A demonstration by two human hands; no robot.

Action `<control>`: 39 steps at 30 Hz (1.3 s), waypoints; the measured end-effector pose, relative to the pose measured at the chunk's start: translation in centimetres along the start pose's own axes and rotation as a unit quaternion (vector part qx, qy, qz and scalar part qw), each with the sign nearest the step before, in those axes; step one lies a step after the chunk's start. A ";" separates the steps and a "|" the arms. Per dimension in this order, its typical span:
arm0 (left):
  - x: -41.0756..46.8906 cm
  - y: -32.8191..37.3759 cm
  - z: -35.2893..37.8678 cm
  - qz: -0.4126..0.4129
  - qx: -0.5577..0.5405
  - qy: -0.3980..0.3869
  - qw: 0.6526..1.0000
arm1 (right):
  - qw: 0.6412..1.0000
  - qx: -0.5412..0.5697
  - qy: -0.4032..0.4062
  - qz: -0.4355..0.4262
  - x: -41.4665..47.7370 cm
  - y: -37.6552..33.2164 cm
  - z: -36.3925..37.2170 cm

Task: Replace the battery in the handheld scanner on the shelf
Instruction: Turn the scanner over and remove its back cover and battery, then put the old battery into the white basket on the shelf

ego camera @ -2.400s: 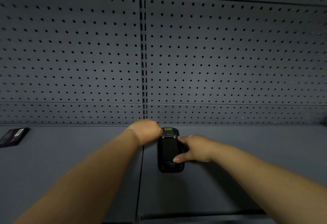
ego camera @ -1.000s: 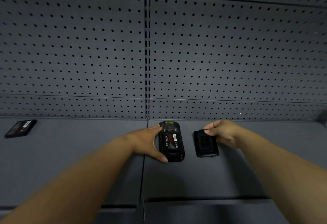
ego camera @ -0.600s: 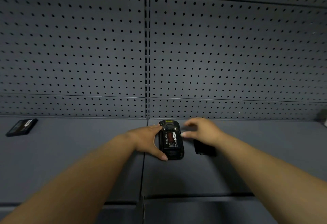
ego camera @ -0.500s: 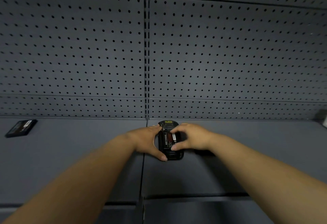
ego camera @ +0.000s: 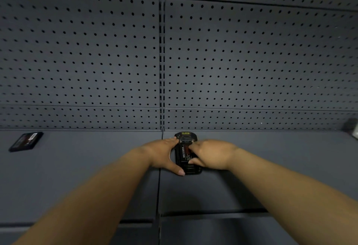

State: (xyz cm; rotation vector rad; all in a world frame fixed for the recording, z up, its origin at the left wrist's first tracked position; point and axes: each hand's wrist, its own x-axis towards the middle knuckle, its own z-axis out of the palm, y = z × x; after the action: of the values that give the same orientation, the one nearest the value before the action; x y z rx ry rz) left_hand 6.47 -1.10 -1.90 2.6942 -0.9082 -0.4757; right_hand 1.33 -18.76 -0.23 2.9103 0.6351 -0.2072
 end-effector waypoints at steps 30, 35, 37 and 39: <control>-0.9 0.8 -1.7 -0.002 0.019 -0.003 1.000 | 0.870 0.271 0.218 0.349 -1.0 -1.7 -3.5; -0.9 2.4 -3.4 -0.034 0.050 0.125 0.990 | 0.843 0.261 0.273 0.383 -3.4 2.0 -3.5; -0.7 4.1 -3.5 -0.041 0.082 0.189 0.978 | 0.835 0.262 0.284 0.392 -4.5 3.3 -3.2; -0.1 6.2 -3.3 -0.039 0.099 0.236 0.966 | 0.831 0.261 0.293 0.395 -5.8 4.8 -2.8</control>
State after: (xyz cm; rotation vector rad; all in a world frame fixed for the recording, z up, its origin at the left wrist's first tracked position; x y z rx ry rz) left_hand 4.28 -5.35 3.21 2.8334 -0.7430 0.2569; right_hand -1.60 -24.91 4.02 3.4333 -0.7469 0.7481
